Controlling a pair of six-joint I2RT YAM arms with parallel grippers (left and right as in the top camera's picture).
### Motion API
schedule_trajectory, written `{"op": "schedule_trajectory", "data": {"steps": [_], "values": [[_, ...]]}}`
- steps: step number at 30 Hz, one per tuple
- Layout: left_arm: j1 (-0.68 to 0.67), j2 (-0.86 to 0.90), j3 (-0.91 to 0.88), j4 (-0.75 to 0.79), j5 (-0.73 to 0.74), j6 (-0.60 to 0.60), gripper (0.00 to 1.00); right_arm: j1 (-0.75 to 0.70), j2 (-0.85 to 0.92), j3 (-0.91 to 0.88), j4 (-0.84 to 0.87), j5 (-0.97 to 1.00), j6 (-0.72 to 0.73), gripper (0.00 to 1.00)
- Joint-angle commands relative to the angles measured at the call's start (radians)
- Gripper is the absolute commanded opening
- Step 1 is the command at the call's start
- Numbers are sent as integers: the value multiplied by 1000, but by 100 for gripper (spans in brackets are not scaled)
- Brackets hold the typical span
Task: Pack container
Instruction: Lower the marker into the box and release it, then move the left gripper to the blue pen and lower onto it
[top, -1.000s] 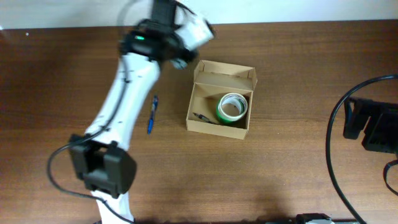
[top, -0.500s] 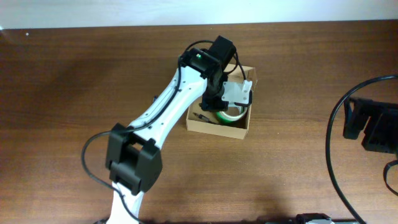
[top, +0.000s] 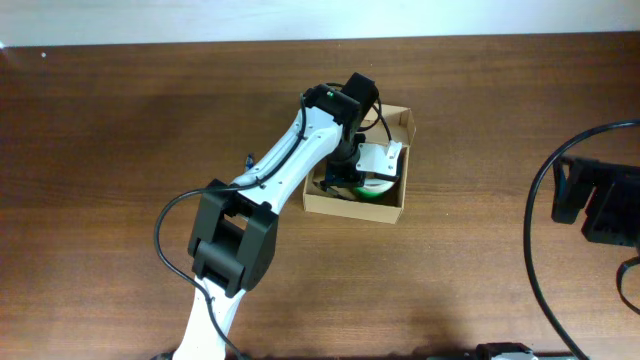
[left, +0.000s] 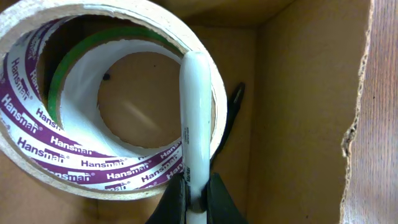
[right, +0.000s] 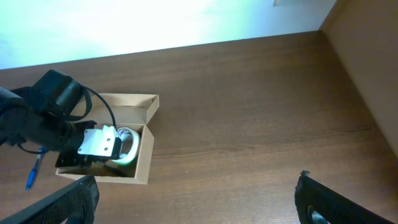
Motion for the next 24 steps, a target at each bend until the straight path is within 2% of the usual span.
{"op": "schedule_trajectory", "data": {"steps": [1, 3, 4, 5, 8, 17, 20, 24], "values": [[0, 54, -2, 4, -5, 21, 12, 6, 1, 11, -6, -6, -1, 99], [0, 53, 5, 4, -32, 3, 38, 6, 1, 11, -6, -6, -1, 99], [0, 52, 16, 4, -54, -21, 48, 6, 3, 11, -6, -6, -1, 99], [0, 52, 31, 4, -73, -44, 55, 6, 3, 11, -6, -6, -1, 99], [0, 45, 108, 3, -128, -137, 65, 6, 8, 11, -6, -6, -1, 99], [17, -49, 448, -19, -298, -352, 75, 6, 17, 11, -6, -6, -1, 99], [50, -79, 533, -24, -365, -465, 76, 6, 17, 11, -6, -6, -1, 99], [146, -92, 560, -68, -432, -645, 77, 6, 17, 11, -6, -6, -1, 99]]}}
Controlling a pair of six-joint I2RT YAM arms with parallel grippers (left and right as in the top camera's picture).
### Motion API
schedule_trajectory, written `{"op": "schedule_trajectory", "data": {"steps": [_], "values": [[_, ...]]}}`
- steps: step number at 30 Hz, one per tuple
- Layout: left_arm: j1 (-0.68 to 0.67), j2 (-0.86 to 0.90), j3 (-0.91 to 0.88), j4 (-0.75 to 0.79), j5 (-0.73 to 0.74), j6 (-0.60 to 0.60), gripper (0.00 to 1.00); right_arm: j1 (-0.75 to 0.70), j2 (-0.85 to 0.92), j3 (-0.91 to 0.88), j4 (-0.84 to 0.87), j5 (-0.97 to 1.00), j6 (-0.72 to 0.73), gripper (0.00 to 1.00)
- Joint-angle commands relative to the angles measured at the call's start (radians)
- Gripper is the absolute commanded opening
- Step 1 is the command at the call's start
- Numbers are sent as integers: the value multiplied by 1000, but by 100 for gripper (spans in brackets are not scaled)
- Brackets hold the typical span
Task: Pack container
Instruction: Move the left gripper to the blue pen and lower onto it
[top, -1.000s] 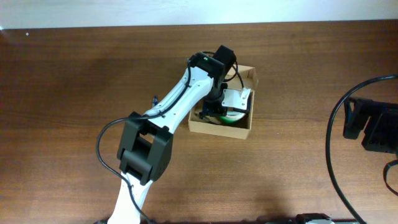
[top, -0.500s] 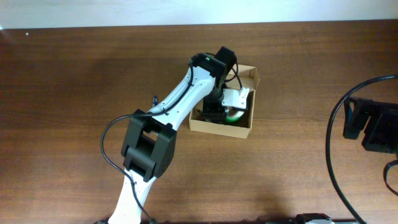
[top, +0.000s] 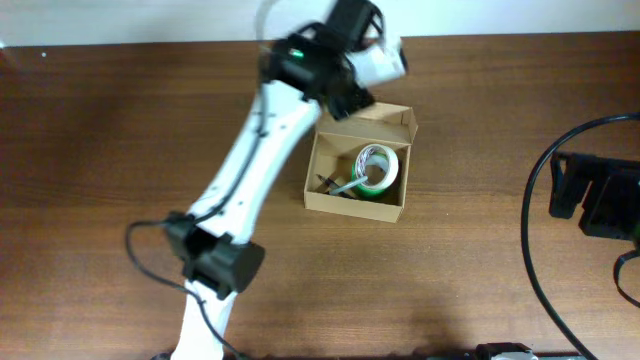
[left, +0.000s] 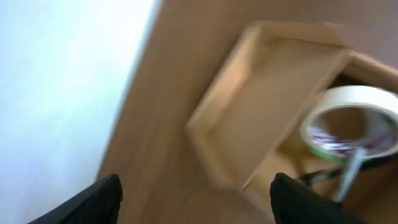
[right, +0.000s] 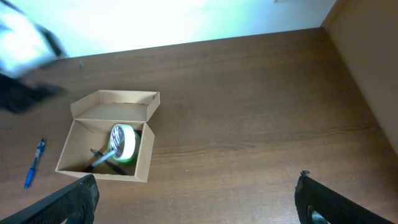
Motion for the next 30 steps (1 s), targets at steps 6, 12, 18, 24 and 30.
{"op": "schedule_trajectory", "data": {"steps": [6, 12, 18, 24, 30], "values": [[322, -18, -49, -193, 42, -425, 87, 6, 0, 11, -6, -6, 0, 99], [491, -16, -246, -174, 195, -433, 95, 6, 6, 11, -6, -19, -1, 99], [518, -16, -496, -116, 221, -415, 80, 6, 21, 11, -6, -22, -1, 99], [465, -16, -647, -61, 240, -449, 81, 6, 34, 11, -6, -21, -1, 99], [402, -16, -712, 7, 203, -449, 80, 6, 34, 11, -6, -21, -5, 99]]}}
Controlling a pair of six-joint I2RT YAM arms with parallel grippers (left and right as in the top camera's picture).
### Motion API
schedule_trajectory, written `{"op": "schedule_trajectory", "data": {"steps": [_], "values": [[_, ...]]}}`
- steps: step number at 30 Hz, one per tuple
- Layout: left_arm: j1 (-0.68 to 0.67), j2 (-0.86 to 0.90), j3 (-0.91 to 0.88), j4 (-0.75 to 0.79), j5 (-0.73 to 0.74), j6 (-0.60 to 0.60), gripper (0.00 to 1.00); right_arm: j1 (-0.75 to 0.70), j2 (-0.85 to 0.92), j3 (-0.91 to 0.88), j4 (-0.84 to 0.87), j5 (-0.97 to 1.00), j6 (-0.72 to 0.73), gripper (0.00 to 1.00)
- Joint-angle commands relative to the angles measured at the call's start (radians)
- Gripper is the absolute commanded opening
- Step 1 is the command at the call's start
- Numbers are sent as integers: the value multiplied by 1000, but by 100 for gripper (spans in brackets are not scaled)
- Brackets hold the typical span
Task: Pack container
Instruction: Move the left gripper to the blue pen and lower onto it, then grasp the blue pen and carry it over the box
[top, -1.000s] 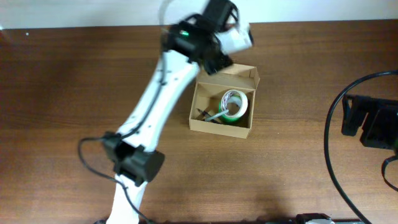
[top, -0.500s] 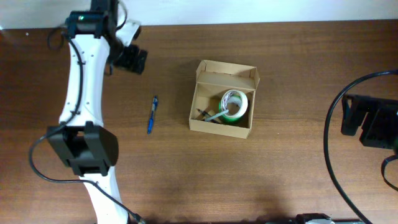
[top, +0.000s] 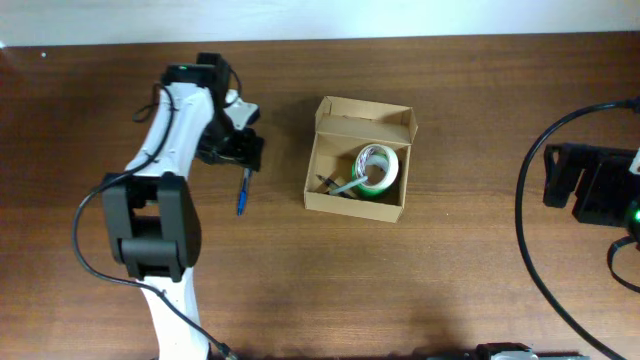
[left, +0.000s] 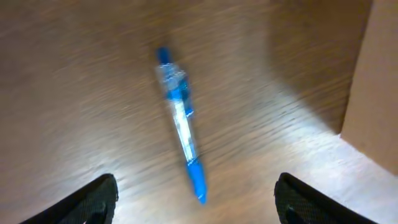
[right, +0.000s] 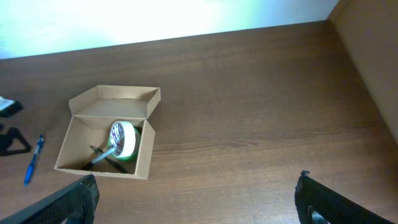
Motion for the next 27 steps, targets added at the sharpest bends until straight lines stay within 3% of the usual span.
{"op": "schedule_trajectory", "data": {"steps": [1, 8, 27], "values": [[-29, 5, -35, 40, -31, -14, 79, 6, -1, 11, -6, -13, -3, 99], [-74, 5, -114, 150, -165, -14, 75, 6, -2, 11, -6, -13, -3, 99], [-69, 5, -325, 337, -168, -163, 57, 6, -2, 11, -6, -14, -3, 99]]}}
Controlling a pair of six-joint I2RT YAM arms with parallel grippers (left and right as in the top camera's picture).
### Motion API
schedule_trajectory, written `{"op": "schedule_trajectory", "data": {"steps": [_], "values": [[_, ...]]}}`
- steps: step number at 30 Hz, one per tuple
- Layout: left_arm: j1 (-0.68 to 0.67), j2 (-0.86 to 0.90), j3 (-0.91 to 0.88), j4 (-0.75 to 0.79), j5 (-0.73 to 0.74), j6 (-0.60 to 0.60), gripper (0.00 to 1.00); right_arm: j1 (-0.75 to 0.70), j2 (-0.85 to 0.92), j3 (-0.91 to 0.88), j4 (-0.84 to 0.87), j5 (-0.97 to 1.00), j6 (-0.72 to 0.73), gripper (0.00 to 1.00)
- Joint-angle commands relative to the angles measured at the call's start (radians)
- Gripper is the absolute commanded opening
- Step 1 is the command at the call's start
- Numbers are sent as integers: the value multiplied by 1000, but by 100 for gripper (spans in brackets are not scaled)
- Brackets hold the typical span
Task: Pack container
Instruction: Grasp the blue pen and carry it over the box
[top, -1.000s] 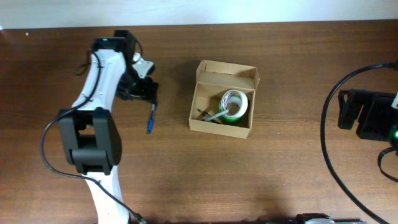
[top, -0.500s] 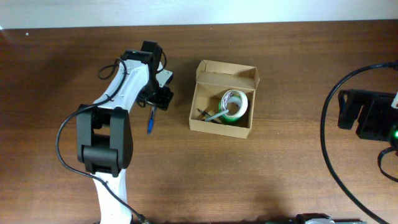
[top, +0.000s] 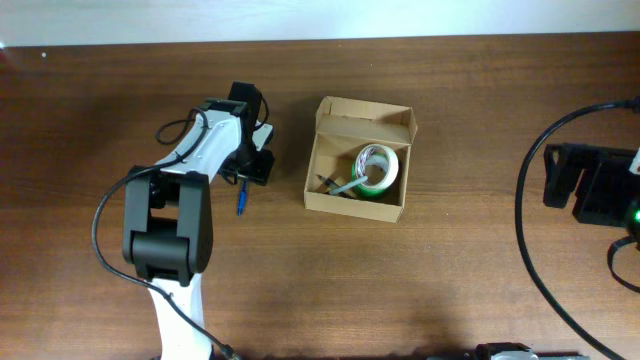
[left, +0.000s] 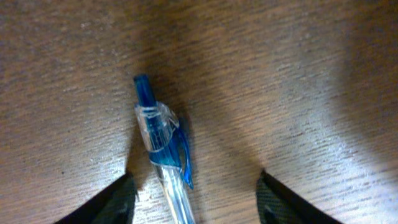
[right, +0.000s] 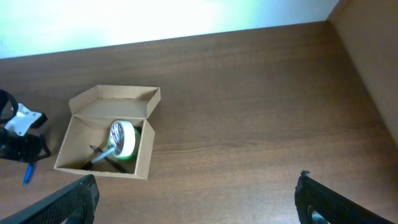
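An open cardboard box sits mid-table, holding a roll of tape and a white pen beside a dark item. A blue pen lies on the wood left of the box, its lower end showing in the overhead view as the blue pen. My left gripper stands open low over it, a finger on either side of the barrel. My right gripper is open at the far right, well away from the box.
Black cables loop around the right arm's base at the table's right edge. The box's lid flap stands up on its far side. A pale wall borders the table's far edge.
My left gripper has come down from above the blue pen and now straddles it close to the table. The pen, box and right arm are unmoved.
My left gripper was inside the box, shut on the white pen beside the tape roll. Then it was open above the box's far side, the white pen left inside. Later it hovered over the blue pen left of the box, and now straddles it.
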Motion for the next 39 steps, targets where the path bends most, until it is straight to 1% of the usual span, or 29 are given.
{"op": "schedule_trajectory", "data": {"steps": [1, 3, 4, 5, 6, 7, 14, 17, 21, 23, 26, 30, 32, 35, 39], "values": [[7, 18, -61, 15, -2, -42, 52, 6, -2, 11, -6, -14, -1, 99], [7, 18, -77, 27, -2, -54, 34, 6, -2, 11, -6, -14, -1, 99], [7, 18, -85, 33, -2, -59, 20, 6, -2, 11, -6, -14, -1, 99], [7, 18, -93, 40, -2, -69, 11, 6, -2, 11, -6, -15, -1, 99], [7, 18, -100, 45, -1, -72, 4, 6, -2, 11, -6, -17, -1, 99], [7, 18, -107, 52, -1, -72, 2, 6, -2, 11, -6, -17, -1, 99], [7, 17, -113, 84, -2, -70, 1, 6, -11, 11, -6, -17, -1, 99], [6, 11, -83, 86, -2, -48, 2, 6, -14, 11, -6, -17, -1, 99], [6, -44, 45, 34, -13, 19, 2, 6, -17, 11, -6, -17, -1, 99], [6, -83, 142, 5, -44, 52, 2, 6, -18, 11, -6, -17, -1, 99], [-1, -134, 317, -30, -48, 125, 2, 6, -17, 11, -6, -17, -1, 99], [-40, -165, 509, -34, -21, 256, 2, 6, -17, 11, -6, -17, -1, 99], [-79, -165, 568, -36, 68, 360, 2, 6, -17, 11, -6, -17, -1, 99], [-152, -165, 581, -38, 162, 518, 2, 6, -17, 11, -6, -17, -1, 99], [-290, -146, 580, -91, 178, 753, 2, 6, -17, 11, -6, -17, -1, 99]]}}
